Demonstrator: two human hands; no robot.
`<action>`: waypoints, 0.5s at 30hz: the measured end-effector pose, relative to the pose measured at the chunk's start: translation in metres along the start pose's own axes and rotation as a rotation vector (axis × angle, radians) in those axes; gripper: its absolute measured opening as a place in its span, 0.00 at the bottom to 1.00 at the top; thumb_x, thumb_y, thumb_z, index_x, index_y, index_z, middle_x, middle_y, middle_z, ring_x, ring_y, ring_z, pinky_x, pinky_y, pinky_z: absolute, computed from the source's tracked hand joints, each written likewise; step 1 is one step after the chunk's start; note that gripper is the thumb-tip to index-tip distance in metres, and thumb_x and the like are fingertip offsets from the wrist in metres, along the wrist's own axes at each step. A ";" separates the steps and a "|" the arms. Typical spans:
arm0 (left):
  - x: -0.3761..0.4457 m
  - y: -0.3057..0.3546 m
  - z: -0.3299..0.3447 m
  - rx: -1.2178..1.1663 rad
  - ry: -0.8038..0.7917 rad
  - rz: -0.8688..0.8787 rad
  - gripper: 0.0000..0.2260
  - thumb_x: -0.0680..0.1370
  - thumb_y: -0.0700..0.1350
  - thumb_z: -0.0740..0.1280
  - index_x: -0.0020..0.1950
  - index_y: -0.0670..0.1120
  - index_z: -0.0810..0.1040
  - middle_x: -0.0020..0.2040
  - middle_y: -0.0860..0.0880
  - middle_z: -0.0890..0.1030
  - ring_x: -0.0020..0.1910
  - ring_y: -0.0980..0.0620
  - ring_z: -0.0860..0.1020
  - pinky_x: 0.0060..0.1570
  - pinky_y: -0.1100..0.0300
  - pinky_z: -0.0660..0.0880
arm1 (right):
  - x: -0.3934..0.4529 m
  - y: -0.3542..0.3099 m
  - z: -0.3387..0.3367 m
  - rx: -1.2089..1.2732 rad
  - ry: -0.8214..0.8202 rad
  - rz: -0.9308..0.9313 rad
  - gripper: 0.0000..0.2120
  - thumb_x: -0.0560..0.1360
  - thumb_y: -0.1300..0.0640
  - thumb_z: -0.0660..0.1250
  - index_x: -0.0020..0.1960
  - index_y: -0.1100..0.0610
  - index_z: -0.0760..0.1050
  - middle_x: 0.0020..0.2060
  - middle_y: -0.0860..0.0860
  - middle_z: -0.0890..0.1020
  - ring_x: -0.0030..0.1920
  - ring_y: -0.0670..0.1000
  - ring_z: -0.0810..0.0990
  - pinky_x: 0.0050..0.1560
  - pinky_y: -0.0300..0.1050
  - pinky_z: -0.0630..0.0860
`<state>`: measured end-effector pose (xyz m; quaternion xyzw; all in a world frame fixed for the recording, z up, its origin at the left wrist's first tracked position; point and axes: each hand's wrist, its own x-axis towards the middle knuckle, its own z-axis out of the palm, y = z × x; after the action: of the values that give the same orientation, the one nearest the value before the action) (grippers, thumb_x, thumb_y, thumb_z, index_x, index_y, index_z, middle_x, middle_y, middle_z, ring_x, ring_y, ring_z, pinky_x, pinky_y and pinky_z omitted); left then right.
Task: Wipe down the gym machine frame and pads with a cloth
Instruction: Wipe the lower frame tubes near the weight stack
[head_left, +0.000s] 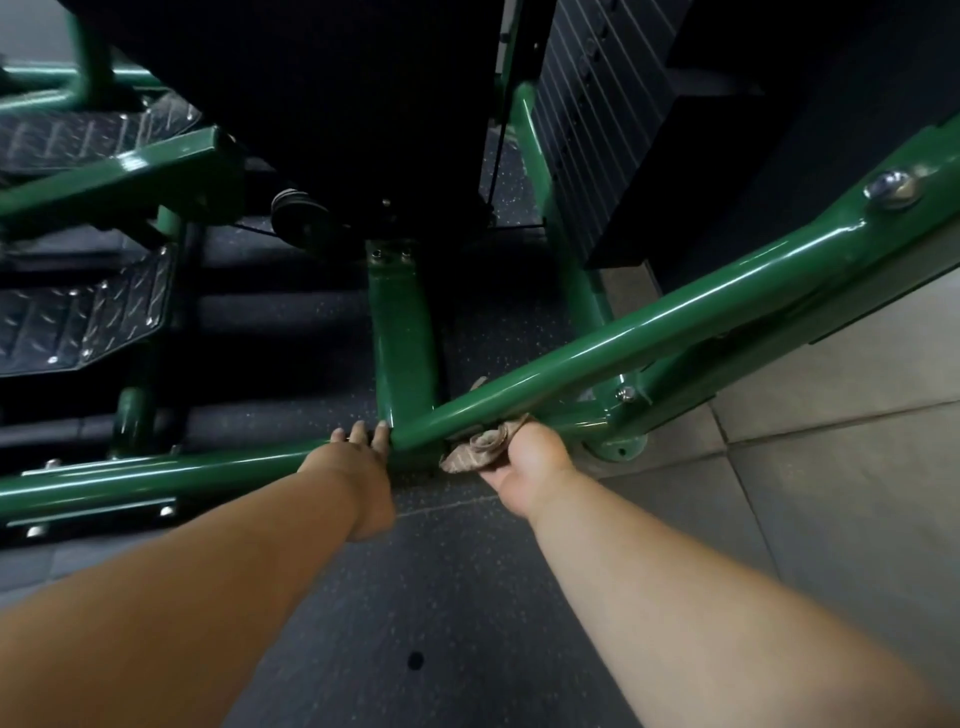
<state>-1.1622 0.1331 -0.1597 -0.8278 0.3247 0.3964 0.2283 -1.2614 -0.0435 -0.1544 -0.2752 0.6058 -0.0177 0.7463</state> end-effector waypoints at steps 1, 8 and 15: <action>0.000 -0.001 0.000 0.000 -0.001 0.005 0.46 0.79 0.51 0.61 0.82 0.46 0.29 0.85 0.42 0.37 0.85 0.38 0.45 0.79 0.41 0.61 | -0.001 -0.004 -0.003 0.022 -0.009 -0.008 0.10 0.83 0.65 0.61 0.61 0.62 0.79 0.57 0.63 0.85 0.57 0.63 0.85 0.62 0.68 0.80; 0.009 -0.005 0.007 0.003 0.025 0.016 0.47 0.77 0.49 0.61 0.82 0.45 0.28 0.85 0.41 0.37 0.85 0.37 0.45 0.77 0.40 0.65 | -0.059 -0.096 -0.050 0.425 -0.118 -0.210 0.14 0.83 0.58 0.55 0.47 0.51 0.78 0.49 0.51 0.82 0.36 0.48 0.72 0.26 0.39 0.63; 0.003 -0.005 0.014 -0.033 0.059 0.016 0.46 0.77 0.48 0.59 0.80 0.44 0.26 0.85 0.40 0.36 0.85 0.36 0.44 0.79 0.41 0.63 | -0.111 -0.122 -0.081 0.550 -0.187 -0.358 0.22 0.83 0.56 0.52 0.68 0.58 0.80 0.63 0.58 0.84 0.65 0.58 0.82 0.65 0.53 0.76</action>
<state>-1.1636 0.1442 -0.1695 -0.8403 0.3312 0.3789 0.2017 -1.3273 -0.1382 -0.0118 -0.1659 0.4492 -0.2860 0.8300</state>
